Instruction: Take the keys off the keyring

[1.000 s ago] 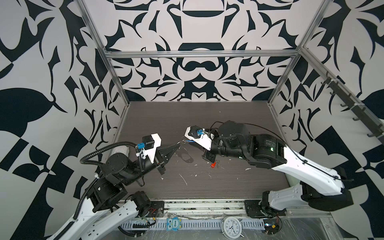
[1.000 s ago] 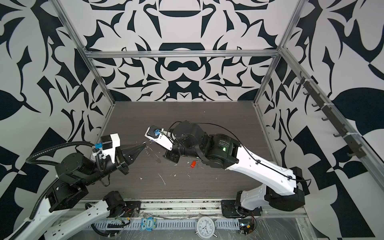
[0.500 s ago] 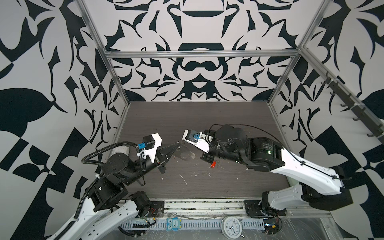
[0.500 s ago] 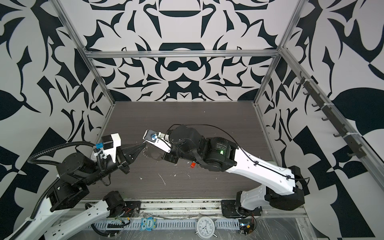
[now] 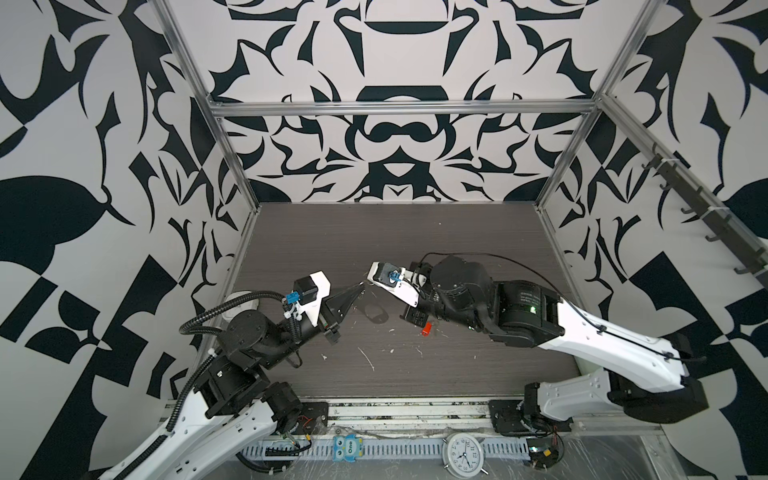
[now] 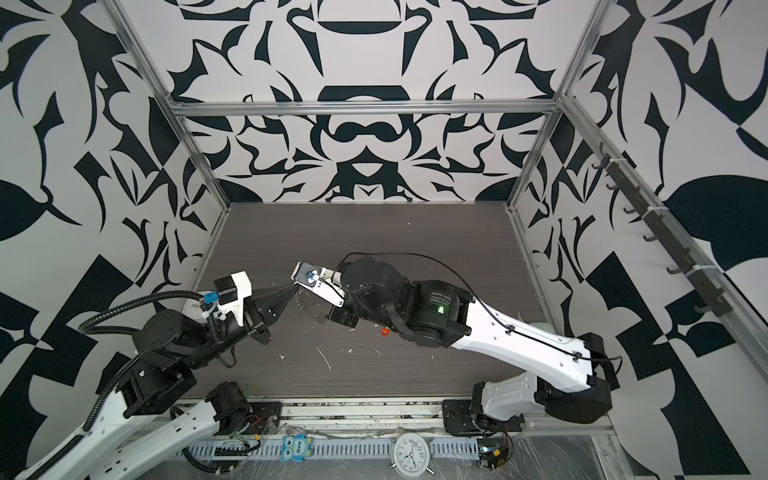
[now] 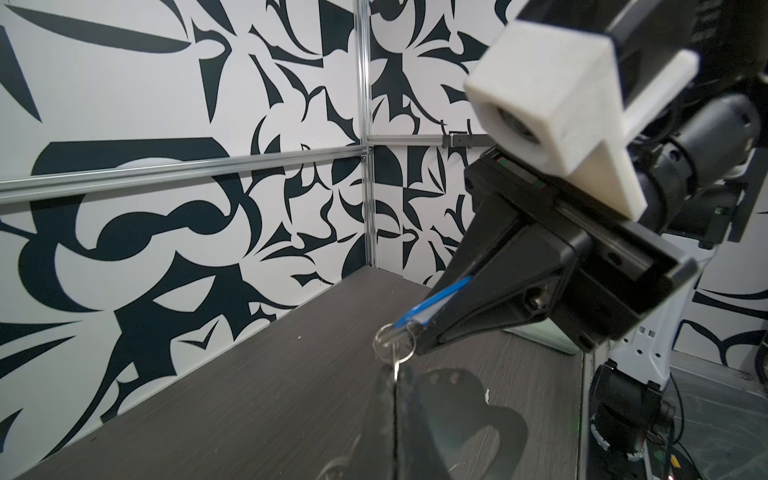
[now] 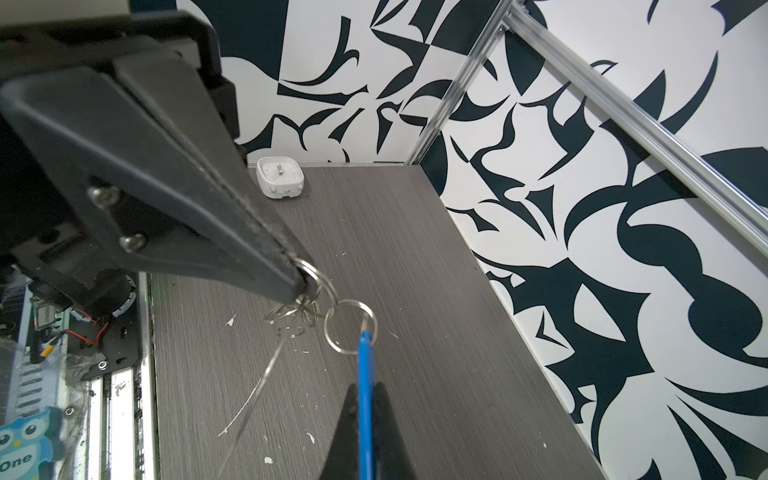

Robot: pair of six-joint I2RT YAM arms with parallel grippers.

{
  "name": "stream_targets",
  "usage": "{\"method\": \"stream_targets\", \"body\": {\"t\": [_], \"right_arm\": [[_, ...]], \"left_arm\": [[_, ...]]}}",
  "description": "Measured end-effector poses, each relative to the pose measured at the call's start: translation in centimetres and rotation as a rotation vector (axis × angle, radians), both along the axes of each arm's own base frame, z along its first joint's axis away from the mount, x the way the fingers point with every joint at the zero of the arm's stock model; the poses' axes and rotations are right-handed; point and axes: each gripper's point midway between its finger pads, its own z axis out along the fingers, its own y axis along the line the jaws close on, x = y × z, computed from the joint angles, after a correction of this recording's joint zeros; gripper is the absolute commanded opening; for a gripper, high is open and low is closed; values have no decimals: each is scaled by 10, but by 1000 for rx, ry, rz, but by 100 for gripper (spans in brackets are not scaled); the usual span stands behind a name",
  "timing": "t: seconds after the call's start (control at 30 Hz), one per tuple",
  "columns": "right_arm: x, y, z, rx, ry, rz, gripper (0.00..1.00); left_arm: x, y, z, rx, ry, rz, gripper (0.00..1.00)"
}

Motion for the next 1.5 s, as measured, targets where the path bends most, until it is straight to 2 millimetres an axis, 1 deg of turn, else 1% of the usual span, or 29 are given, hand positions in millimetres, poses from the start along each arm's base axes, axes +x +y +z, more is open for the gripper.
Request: {"method": "stream_targets", "body": {"t": [0.23,0.47,0.63,0.93,1.17,1.37,1.5], "right_arm": [[-4,-6,6,45,-11,9,0],[-4,-6,6,64,-14,9,0],[-4,-5,9,82,-16,7,0],[-5,-5,9,83,-11,13,0],[-5,0,11,67,-15,11,0],[-7,4,5,36,-17,3,0],[-6,1,5,25,-20,-10,0]], "left_arm": [[-4,-9,-2,-55,-102,-41,0],[-9,-10,11,-84,-178,-60,0],[-9,-11,13,-83,-197,-62,0],[-10,-11,15,-75,-224,-55,0],[-9,-12,10,-53,-221,-52,0],[-9,-9,10,-48,-227,-45,0],[-9,-9,10,-44,-232,-37,0]]}}
